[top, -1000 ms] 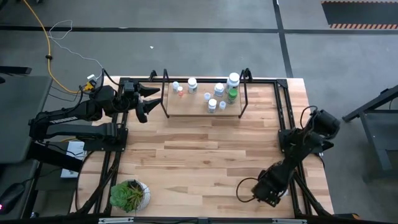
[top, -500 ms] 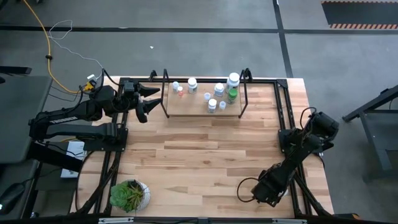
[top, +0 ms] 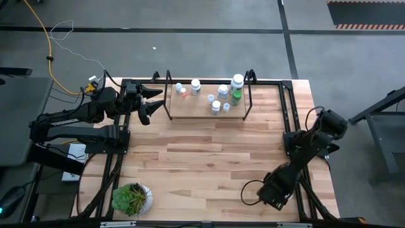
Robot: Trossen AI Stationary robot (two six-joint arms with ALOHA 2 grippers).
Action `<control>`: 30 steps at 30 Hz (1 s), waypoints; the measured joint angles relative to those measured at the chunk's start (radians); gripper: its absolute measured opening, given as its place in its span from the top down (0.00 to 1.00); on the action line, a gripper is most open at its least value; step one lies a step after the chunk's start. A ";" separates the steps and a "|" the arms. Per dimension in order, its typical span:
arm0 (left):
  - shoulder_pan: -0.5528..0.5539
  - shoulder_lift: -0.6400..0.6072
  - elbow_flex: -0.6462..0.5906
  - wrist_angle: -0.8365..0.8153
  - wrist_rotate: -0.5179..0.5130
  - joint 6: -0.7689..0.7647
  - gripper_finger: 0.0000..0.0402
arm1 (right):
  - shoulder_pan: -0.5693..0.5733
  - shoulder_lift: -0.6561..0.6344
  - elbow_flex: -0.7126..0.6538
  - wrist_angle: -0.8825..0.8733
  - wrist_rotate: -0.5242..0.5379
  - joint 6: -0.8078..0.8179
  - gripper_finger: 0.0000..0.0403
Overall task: Pick and place medicine bottles onto shelf by color
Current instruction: Put the orange pill bottle on the shelf
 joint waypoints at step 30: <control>0.000 0.000 0.000 0.000 0.000 0.000 0.38 | -0.056 -0.118 -0.011 0.159 0.334 0.316 0.54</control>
